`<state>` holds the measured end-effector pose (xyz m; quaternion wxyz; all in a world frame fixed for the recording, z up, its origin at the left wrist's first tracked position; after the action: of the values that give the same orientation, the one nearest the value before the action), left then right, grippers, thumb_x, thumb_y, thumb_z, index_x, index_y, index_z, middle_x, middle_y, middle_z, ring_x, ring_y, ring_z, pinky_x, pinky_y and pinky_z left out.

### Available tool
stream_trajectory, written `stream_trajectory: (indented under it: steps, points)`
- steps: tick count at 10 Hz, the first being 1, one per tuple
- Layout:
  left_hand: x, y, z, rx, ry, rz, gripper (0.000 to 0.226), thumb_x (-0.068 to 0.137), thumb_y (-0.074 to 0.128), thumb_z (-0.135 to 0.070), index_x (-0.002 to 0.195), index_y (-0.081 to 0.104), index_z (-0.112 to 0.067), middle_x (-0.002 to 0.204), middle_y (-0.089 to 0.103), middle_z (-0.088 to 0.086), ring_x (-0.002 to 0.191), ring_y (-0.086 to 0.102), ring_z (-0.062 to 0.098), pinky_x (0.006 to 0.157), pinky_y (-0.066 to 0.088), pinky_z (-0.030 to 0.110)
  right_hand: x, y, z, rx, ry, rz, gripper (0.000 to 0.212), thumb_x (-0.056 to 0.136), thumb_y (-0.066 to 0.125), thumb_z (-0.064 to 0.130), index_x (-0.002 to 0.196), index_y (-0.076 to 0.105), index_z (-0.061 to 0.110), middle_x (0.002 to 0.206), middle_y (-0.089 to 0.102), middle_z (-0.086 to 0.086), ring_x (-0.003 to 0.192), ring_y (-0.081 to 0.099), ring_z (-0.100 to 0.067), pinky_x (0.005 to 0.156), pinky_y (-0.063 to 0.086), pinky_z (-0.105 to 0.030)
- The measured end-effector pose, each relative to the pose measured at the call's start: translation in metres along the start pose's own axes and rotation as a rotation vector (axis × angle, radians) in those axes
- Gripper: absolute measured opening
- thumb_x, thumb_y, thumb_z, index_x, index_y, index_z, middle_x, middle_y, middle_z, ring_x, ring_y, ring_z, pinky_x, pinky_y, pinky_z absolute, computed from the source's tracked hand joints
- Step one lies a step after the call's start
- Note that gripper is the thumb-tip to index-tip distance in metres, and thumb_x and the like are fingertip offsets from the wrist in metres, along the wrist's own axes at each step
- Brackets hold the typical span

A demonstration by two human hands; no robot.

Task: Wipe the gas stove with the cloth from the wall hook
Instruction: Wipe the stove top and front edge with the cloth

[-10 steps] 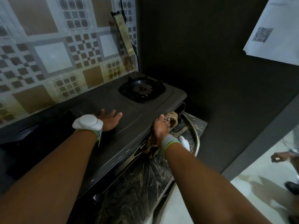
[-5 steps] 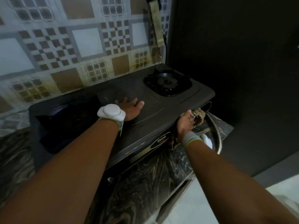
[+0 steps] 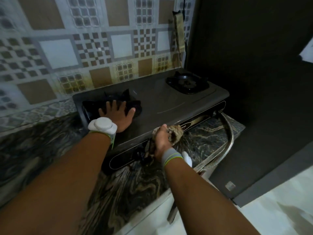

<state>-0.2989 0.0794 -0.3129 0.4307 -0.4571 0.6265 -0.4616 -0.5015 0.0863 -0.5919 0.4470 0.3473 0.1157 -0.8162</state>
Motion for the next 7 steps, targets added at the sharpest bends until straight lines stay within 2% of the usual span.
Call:
stream_trajectory:
  steps: [1, 2, 3, 4, 5, 6, 7]
  points:
    - [-0.020, 0.002, 0.024, -0.013, -0.036, 0.025, 0.076, 0.091, 0.011, -0.068, 0.155, 0.005, -0.027, 0.165, -0.005, 0.008, 0.151, -0.007, 0.032, 0.122, -0.001, 0.051, 0.021, 0.016, -0.024, 0.009, -0.036, 0.043, 0.137, 0.023, 0.020, 0.108, 0.146, 0.011, 0.049, 0.163, 0.013, 0.005, 0.147, 0.023, -0.032, 0.112, 0.002, -0.070]
    - [-0.024, -0.001, 0.031, -0.016, -0.015, -0.019, 0.076, 0.093, 0.011, -0.065, 0.155, 0.008, -0.021, 0.165, 0.001, 0.009, 0.152, -0.003, 0.031, 0.123, 0.003, 0.047, 0.034, 0.007, -0.012, -0.008, -0.104, 0.042, 0.125, 0.016, 0.023, 0.109, 0.134, 0.011, 0.068, 0.161, 0.023, 0.009, 0.145, 0.027, -0.030, 0.105, -0.007, -0.076]
    - [-0.025, -0.001, 0.033, -0.039, -0.006, -0.040, 0.076, 0.092, 0.011, -0.066, 0.155, 0.008, -0.022, 0.164, 0.004, 0.011, 0.151, -0.001, 0.031, 0.123, 0.003, 0.047, 0.018, -0.017, 0.028, 0.025, -0.120, 0.047, 0.121, 0.036, 0.029, 0.103, 0.143, 0.031, 0.048, 0.152, 0.039, 0.007, 0.137, 0.041, -0.028, 0.111, 0.016, -0.070]
    - [-0.022, -0.002, 0.030, -0.075, -0.026, -0.029, 0.079, 0.090, 0.010, -0.069, 0.155, 0.005, -0.024, 0.164, 0.001, 0.012, 0.151, -0.003, 0.032, 0.122, 0.002, 0.048, -0.052, -0.052, 0.081, 0.131, -0.096, -0.043, 0.107, 0.056, 0.034, 0.091, 0.132, 0.052, 0.018, 0.131, 0.061, -0.010, 0.119, 0.057, -0.032, 0.109, 0.037, -0.057]
    - [-0.018, -0.003, 0.027, -0.099, -0.072, -0.004, 0.084, 0.087, 0.008, -0.074, 0.155, 0.003, -0.025, 0.164, -0.002, 0.012, 0.151, -0.005, 0.034, 0.121, 0.000, 0.051, -0.087, -0.062, 0.109, 0.181, -0.190, -0.124, 0.088, 0.075, 0.026, 0.072, 0.142, 0.040, 0.016, 0.143, 0.049, -0.003, 0.131, 0.048, -0.031, 0.112, 0.036, -0.055]
    - [-0.019, -0.006, 0.025, -0.098, -0.072, -0.003, 0.085, 0.086, 0.007, -0.075, 0.155, 0.002, -0.025, 0.164, -0.002, 0.012, 0.151, -0.004, 0.037, 0.121, -0.001, 0.052, -0.146, -0.044, 0.111, 0.101, -0.280, -0.208, 0.080, 0.082, 0.019, 0.058, 0.147, 0.030, 0.014, 0.156, 0.031, -0.014, 0.143, 0.032, -0.036, 0.118, 0.025, -0.054]
    - [-0.029, -0.012, 0.032, -0.115, -0.055, -0.021, 0.082, 0.089, 0.009, -0.072, 0.155, 0.003, -0.024, 0.164, -0.002, 0.012, 0.151, -0.002, 0.036, 0.122, 0.001, 0.050, -0.142, -0.017, 0.076, 0.042, -0.240, -0.239, 0.073, 0.087, 0.018, 0.054, 0.150, 0.027, 0.018, 0.159, 0.027, -0.007, 0.145, 0.028, -0.031, 0.120, 0.021, -0.051]
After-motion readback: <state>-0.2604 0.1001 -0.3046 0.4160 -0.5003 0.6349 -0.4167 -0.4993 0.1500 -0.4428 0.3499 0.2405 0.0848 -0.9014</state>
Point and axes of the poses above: each hand's wrist, its own x-axis towards the middle knuckle, its own y-axis out of the palm, z = x × y, the point moved 10 cm from there along x, towards the middle knuckle
